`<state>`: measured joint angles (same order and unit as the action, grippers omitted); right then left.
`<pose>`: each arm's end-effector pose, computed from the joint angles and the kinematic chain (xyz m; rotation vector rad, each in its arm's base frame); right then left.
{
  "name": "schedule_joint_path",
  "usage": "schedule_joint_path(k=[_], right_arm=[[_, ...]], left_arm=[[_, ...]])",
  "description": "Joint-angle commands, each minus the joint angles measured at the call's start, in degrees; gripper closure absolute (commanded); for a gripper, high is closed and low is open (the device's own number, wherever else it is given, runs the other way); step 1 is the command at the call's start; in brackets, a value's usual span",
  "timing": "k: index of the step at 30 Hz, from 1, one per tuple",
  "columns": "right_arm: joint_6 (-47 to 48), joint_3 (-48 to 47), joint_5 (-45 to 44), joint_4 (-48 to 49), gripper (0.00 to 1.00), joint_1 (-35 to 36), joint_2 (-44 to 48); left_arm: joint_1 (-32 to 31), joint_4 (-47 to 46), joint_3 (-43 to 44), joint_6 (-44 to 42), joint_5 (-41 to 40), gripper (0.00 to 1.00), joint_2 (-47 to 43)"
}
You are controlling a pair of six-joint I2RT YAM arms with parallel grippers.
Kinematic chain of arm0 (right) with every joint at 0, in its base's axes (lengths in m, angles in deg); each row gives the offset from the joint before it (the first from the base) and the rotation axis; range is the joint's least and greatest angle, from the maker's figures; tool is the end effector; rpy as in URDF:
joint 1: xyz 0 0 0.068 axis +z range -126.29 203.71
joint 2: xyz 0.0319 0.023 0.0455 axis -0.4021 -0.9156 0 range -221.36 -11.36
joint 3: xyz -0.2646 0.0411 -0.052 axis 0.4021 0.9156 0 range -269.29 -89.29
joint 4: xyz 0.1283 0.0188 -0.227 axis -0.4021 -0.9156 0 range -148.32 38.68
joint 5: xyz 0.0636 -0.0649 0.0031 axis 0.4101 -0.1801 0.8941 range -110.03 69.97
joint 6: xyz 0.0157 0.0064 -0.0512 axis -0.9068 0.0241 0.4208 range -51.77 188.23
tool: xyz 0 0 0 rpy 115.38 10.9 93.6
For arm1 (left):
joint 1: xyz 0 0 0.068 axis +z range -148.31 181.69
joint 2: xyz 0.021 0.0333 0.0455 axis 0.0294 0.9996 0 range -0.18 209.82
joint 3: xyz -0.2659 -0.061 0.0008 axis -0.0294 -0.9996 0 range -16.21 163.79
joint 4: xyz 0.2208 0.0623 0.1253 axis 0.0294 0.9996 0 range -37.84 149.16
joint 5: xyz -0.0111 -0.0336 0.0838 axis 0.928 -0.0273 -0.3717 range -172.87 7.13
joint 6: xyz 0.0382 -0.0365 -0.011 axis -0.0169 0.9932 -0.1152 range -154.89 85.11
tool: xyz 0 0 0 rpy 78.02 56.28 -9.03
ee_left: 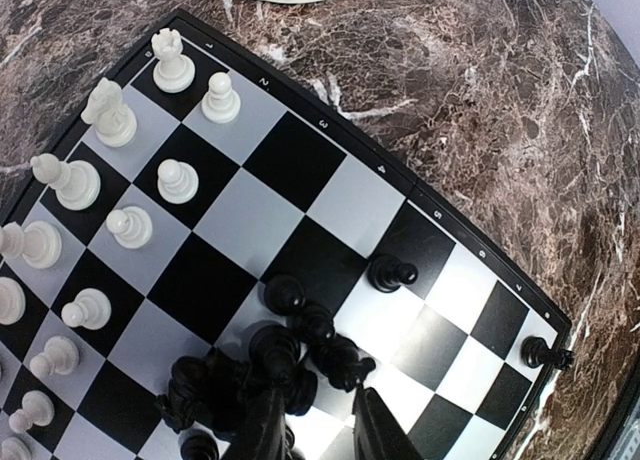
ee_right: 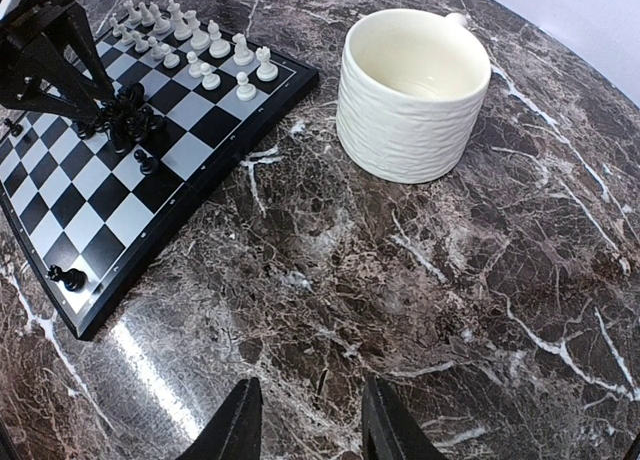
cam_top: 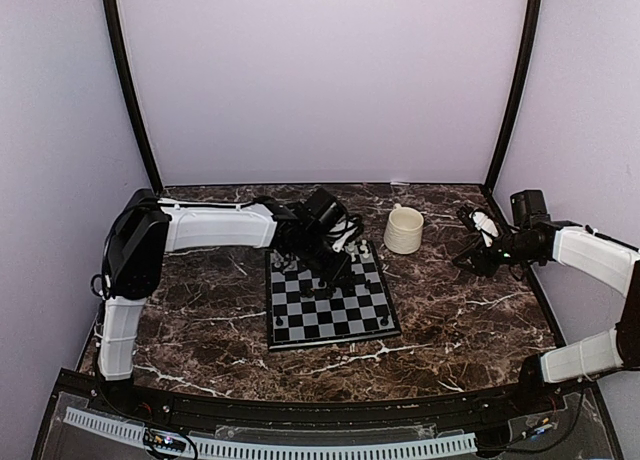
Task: Set up the chess pieces on the board
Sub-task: Pick up the bishop from the chessboard.
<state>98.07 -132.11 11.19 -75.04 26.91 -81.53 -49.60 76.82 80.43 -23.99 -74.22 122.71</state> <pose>0.2399 0.0320 0.2213 -0.8827 2.1674 0.4435 0.2950 -0.3767 0.1958 0.9482 2.3789 -0.6349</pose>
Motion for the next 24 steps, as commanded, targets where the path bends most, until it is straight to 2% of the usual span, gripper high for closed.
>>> schedule_joint_path(k=[1,10,17,24], right_arm=[[0.5,0.5,0.1,1.4,0.64,-0.4,0.0],[0.6,0.5,-0.1,1.4,0.64,-0.4,-0.4],[0.6,0.5,-0.2,1.3,0.64,-0.4,-0.6],[0.6,0.5,-0.3,1.4,0.64,-0.4,-1.0]], left_arm=[[-0.2,-1.0,2.2,-0.6,-1.4,0.75,1.2],[-0.2,-1.4,4.0,-0.6,-3.7,0.8,2.8],[-0.1,-0.6,6.0,-0.8,-5.4,0.8,4.6],[-0.1,0.4,7.2,-0.8,-5.4,0.88,5.3]])
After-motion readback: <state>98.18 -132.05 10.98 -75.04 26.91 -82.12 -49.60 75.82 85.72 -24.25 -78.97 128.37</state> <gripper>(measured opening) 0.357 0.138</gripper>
